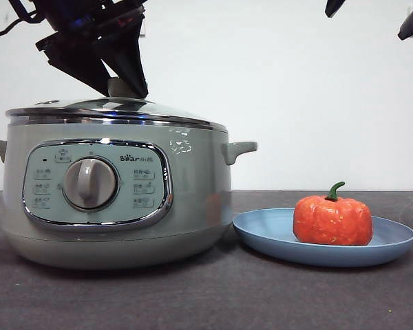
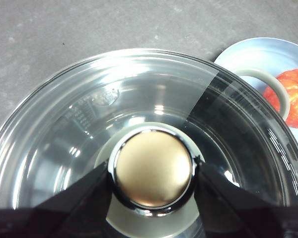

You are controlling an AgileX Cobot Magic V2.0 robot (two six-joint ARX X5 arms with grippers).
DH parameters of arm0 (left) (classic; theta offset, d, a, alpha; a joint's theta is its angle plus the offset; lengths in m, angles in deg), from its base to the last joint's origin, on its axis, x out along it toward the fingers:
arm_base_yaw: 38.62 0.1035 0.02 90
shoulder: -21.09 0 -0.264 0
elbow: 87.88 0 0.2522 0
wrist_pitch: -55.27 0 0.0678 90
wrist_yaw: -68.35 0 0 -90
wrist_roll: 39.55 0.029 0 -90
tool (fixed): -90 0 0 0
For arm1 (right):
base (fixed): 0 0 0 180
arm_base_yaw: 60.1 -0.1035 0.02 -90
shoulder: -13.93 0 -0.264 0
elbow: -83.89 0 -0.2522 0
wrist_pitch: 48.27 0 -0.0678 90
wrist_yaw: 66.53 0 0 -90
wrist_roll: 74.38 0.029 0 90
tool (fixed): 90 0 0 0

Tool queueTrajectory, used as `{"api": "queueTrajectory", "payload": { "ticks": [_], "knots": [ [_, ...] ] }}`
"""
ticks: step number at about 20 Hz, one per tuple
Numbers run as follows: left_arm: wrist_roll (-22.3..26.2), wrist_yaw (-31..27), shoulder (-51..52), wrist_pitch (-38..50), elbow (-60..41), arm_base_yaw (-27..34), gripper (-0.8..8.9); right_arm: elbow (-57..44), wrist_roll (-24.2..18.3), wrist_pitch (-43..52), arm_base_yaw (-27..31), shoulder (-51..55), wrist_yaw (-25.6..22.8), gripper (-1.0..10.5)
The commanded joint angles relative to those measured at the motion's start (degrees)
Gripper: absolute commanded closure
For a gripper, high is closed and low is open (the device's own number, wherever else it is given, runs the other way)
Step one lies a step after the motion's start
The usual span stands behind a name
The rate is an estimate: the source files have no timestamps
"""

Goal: Take the pumpkin out from the steamer,put the pumpkin in the blue plate,close the lid

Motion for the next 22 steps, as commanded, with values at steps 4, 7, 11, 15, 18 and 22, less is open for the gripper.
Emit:
{"api": "queueTrajectory", "payload": {
  "ticks": [4, 7, 11, 15, 18, 22],
  "knots": [
    [-0.2, -0.13, -0.28, -2.32, 0.2, 0.02, 4.42, -0.57, 0.35, -0.31, 0.02, -0.02, -0.17, 4.1],
    [-0.42, -0.04, -0.09, -2.29, 0.22, 0.02, 4.4, -0.57, 0.37, -0.31, 0.02, -0.02, -0.17, 4.1],
    [-1.22, -0.13, 0.31, -3.19, 1.64, 0.02, 4.4, -0.57, 0.37, -0.46, 0.02, -0.02, -0.15, 4.1],
    [-1.22, -0.24, 2.56, -8.57, 5.53, 0.02, 4.4, -0.57, 0.35, -1.29, 0.02, -0.02, -0.13, 4.1],
    [-1.22, -0.26, 5.4, -16.9, 9.94, 0.02, 4.41, -0.57, 0.35, -1.66, 0.0, 0.42, 0.26, 4.2],
    [-1.11, -0.11, 11.91, -22.32, 12.46, 0.02, 6.26, -0.57, 0.31, -0.83, -0.11, 2.8, 0.24, 7.1]
  ]
}}
